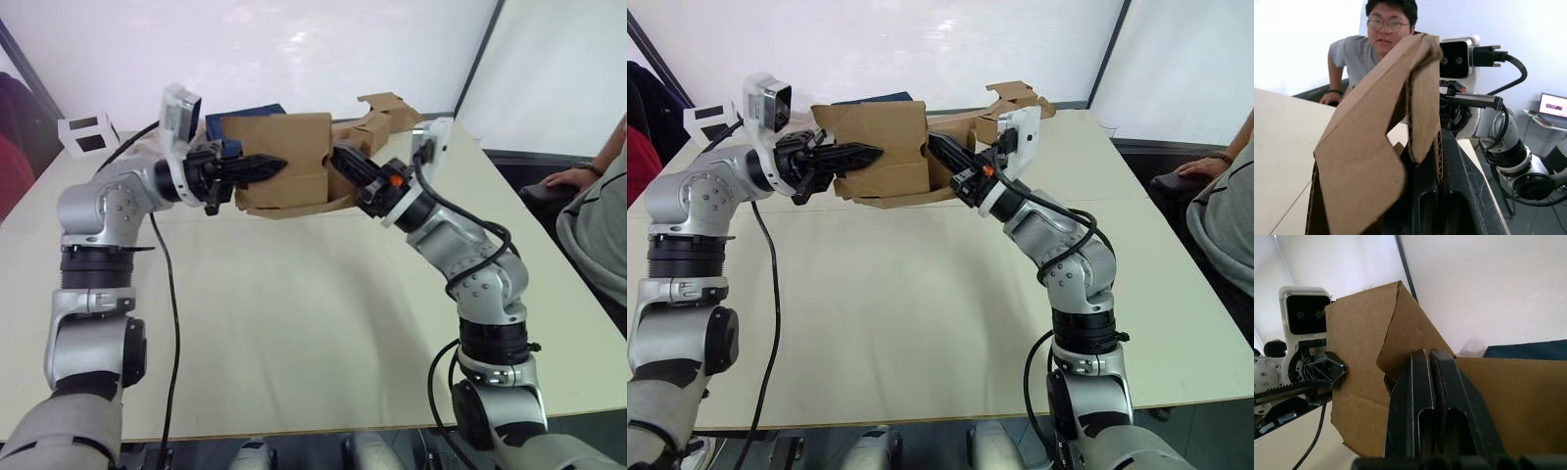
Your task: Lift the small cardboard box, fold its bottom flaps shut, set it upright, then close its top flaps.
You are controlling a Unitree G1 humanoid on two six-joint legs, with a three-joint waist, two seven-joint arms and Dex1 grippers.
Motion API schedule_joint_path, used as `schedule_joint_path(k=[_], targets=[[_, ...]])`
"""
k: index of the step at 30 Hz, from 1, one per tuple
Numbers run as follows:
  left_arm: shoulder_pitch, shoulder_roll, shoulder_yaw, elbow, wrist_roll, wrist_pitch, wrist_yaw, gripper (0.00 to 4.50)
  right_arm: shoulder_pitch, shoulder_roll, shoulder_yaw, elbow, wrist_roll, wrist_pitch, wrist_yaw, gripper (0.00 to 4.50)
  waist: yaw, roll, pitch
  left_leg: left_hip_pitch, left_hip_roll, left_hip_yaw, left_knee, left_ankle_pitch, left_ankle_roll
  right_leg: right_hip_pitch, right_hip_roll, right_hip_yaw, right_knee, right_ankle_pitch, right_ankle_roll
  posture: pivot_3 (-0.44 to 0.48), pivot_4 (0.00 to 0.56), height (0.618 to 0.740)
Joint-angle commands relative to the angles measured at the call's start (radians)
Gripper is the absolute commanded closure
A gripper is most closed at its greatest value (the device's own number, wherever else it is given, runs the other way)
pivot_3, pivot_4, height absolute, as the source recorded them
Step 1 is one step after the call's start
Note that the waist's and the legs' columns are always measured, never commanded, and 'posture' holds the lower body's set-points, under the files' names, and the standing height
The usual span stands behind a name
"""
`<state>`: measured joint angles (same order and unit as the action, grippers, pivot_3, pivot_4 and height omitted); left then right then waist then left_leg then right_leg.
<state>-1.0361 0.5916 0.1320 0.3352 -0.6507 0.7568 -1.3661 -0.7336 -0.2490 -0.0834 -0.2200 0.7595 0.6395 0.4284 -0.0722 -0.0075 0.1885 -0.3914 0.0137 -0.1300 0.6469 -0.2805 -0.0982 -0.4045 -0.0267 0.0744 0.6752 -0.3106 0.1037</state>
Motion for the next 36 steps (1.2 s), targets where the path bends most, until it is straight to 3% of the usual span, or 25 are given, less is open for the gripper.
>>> schedule_joint_path(k=[1, 20, 27, 36], targets=[[-0.038, 0.016, 0.018, -0.014, -0.031, 0.013, -0.006, 4.5, -0.009, -0.004, 0.009, -0.055, 0.015, 0.002, 0.026, 4.44, 0.0, 0.0, 0.0, 0.0, 0.0, 0.0, 0.0, 0.0, 0.0, 0.0, 0.0, 0.0, 0.0, 0.0, 0.0, 0.0, 0.15, 0.74], [-0.006, 0.04, 0.018, -0.062, -0.125, 0.147, -0.039, 4.5, -0.029, 0.023, 0.029, -0.067, 0.008, 0.004, 0.029, 4.44, 0.0, 0.0, 0.0, 0.0, 0.0, 0.0, 0.0, 0.0, 0.0, 0.0, 0.0, 0.0, 0.0, 0.0, 0.0, 0.0, 0.15, 0.74], [0.008, 0.034, 0.003, -0.058, -0.103, 0.106, -0.037, 4.5, -0.032, 0.016, 0.03, -0.083, 0.018, 0.014, 0.031, 4.44, 0.0, 0.0, 0.0, 0.0, 0.0, 0.0, 0.0, 0.0, 0.0, 0.0, 0.0, 0.0, 0.0, 0.0, 0.0, 0.0, 0.15, 0.74], [0.02, 0.033, -0.011, -0.039, -0.07, 0.046, -0.045, 4.5, -0.001, -0.128, -0.044, -0.179, 0.126, 0.122, 0.084, 4.44, 0.003, 0.0, 0.0, 0.0, 0.0, 0.0, 0.0, 0.0, 0.001, 0.0, 0.0, 0.0, 0.0, 0.0, 0.0, 0.0, 0.15, 0.74]])
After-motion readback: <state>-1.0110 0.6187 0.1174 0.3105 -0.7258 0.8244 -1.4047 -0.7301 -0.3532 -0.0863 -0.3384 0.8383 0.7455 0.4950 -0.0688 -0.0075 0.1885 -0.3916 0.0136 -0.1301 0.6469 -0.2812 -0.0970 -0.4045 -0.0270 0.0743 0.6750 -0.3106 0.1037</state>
